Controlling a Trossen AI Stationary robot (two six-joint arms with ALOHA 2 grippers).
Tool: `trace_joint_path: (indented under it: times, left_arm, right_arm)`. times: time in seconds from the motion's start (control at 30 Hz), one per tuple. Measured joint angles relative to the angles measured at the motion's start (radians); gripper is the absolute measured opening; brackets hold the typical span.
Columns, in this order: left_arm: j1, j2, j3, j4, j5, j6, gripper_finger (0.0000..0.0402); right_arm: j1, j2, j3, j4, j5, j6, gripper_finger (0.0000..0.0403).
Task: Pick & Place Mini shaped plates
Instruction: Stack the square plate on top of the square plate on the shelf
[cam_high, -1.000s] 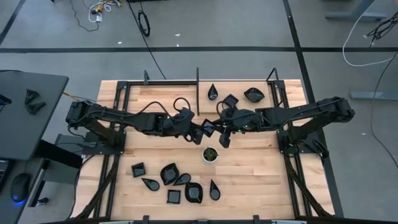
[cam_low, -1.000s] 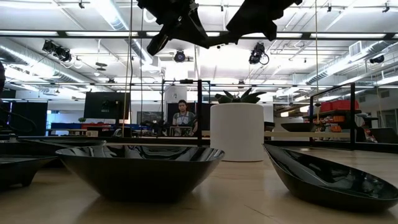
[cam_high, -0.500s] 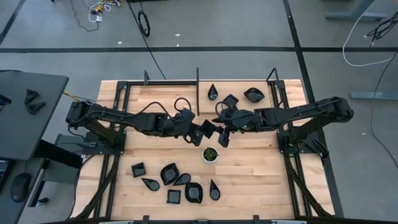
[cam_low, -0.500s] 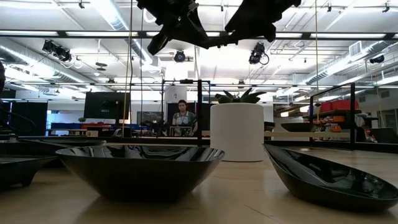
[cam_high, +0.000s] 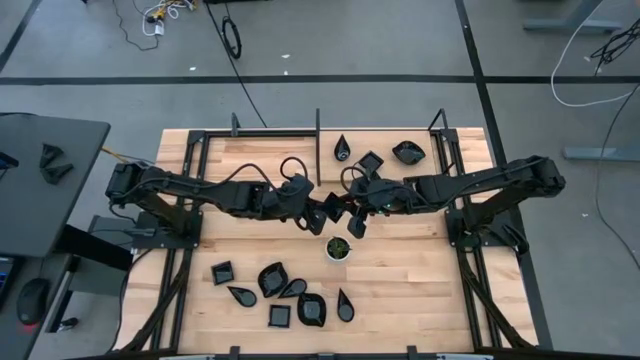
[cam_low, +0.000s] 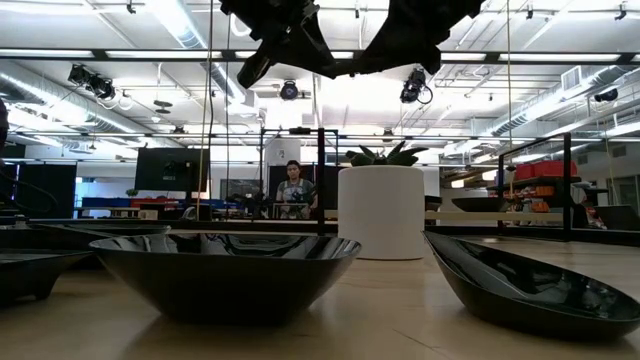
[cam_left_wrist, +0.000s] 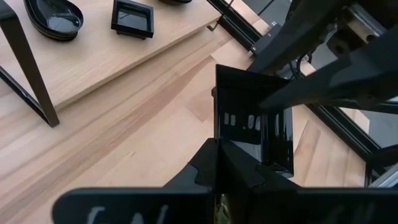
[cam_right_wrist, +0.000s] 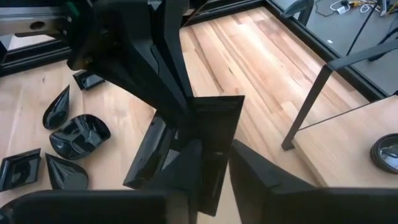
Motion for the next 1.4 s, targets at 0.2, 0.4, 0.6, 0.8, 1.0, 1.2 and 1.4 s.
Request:
trace_joint_path:
  times: [0.2,0.4,0.6,0.8,1.0,1.2,1.4]
  left_arm:
    - [0.0,0.0,0.0,-0.001,0.001,-0.006,0.0016]
    - [-0.001,0.0,0.0,-0.001,0.005,-0.006,0.0023]
    - [0.0,0.0,0.0,0.003,0.018,0.02,0.0085]
    - [0.0,0.0,0.0,0.005,0.017,0.021,0.015]
    - [0.001,0.0,0.0,0.005,-0.033,0.02,0.0178]
    - [0.001,0.0,0.0,0.004,-0.094,0.021,0.0177]
    - [0.003,0.0,0.0,0.004,-0.097,0.019,0.0177]
  right_arm:
    - [-0.001,0.0,0.0,0.016,0.006,-0.01,0.0037]
    - [-0.001,0.0,0.0,0.02,0.007,-0.011,0.0012]
    - [-0.013,-0.009,0.0,-0.057,-0.011,-0.01,0.0004]
    - [-0.12,-0.093,-0.001,-0.281,-0.007,0.018,0.0004]
    - [-0.361,-0.145,-0.009,-0.434,-0.012,-0.069,0.0004]
    - [-0.669,-0.134,-0.124,-0.224,-0.214,-0.185,0.0004]
    - [-0.827,-0.126,-0.263,-0.027,-0.32,-0.09,0.0004]
